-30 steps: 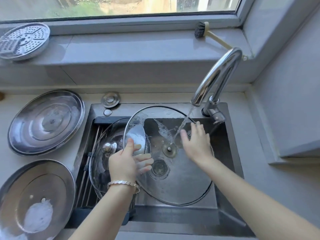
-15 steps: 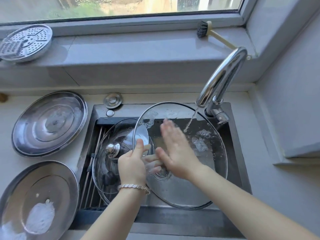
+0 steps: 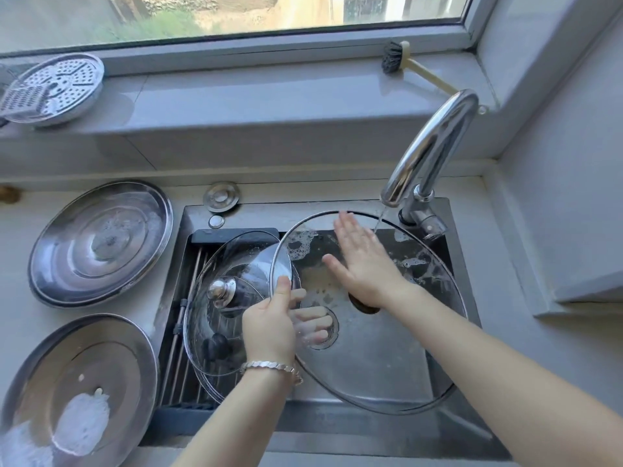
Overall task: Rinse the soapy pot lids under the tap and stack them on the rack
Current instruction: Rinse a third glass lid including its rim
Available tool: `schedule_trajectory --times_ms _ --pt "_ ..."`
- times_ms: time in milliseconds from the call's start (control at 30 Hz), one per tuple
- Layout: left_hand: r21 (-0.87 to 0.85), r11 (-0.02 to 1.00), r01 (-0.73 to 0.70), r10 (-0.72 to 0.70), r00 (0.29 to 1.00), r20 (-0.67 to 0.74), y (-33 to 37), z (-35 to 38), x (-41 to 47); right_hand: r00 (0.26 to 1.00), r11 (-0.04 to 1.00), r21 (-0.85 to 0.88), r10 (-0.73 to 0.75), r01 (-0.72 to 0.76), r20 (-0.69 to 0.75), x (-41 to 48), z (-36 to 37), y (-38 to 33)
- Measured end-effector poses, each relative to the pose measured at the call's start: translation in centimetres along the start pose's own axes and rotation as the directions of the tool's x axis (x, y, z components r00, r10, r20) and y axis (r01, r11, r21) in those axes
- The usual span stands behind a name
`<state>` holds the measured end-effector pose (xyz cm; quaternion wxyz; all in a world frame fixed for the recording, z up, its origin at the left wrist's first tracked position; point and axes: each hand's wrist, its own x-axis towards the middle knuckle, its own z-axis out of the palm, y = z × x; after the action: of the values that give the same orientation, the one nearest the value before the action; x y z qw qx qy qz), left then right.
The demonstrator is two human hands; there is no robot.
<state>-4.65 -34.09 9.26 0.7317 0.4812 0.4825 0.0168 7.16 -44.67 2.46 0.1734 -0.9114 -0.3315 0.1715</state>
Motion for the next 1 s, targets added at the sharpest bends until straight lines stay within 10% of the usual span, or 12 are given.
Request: schedule_trajectory --times_ms 233,433,567,700,800,867,900,933,1000 --pt "0.018 0.987 -0.160 0.161 0.982 -0.100 0.3 0.0 -0.6 0.986 0.984 0.077 0.164 -0.163 -0.013 -5.0 3.1 2.5" --pt "0.250 0.925 -0.287 0.318 0.943 -0.094 0.6 0.8 -0.7 0.915 0.922 0.220 0.237 -0.318 0.327 -10.5 4.3 0.7" --pt "0.283 0.950 -0.135 0.162 0.984 -0.073 0.9 0.7 0.2 0.943 0.897 0.430 -0.056 -0.097 0.328 -11.7 -0.8 -0.6" --pt "0.236 0.969 0.073 -0.077 0.997 0.008 1.4 1.7 -0.1 0.966 0.975 0.056 -0.222 0.217 0.132 -12.3 -1.8 -1.0" --pt "0.330 0.933 0.146 -0.188 0.977 0.100 2.1 2.6 -0.8 0.984 0.983 -0.042 -0.176 0.177 0.025 -11.9 -3.6 0.3" --pt "0.712 0.700 -0.066 -0.051 0.989 0.141 2.4 2.7 -1.1 0.997 0.998 0.037 -0.057 0.055 0.045 -11.5 -6.0 1.3" --pt "0.884 0.411 -0.225 0.125 0.974 0.189 2.4 2.4 -1.2 0.998 0.997 0.076 -0.031 0.026 0.058 -11.2 -7.1 1.9" --pt "0.922 0.113 -0.369 0.323 0.892 0.317 2.3 2.1 -1.3 0.995 0.996 0.084 -0.026 0.018 0.096 -11.0 -8.1 2.0" --pt "0.771 -0.068 -0.633 0.388 0.695 0.605 2.3 1.7 -1.5 0.975 0.997 0.070 -0.040 0.026 0.218 -10.4 -9.5 2.0"
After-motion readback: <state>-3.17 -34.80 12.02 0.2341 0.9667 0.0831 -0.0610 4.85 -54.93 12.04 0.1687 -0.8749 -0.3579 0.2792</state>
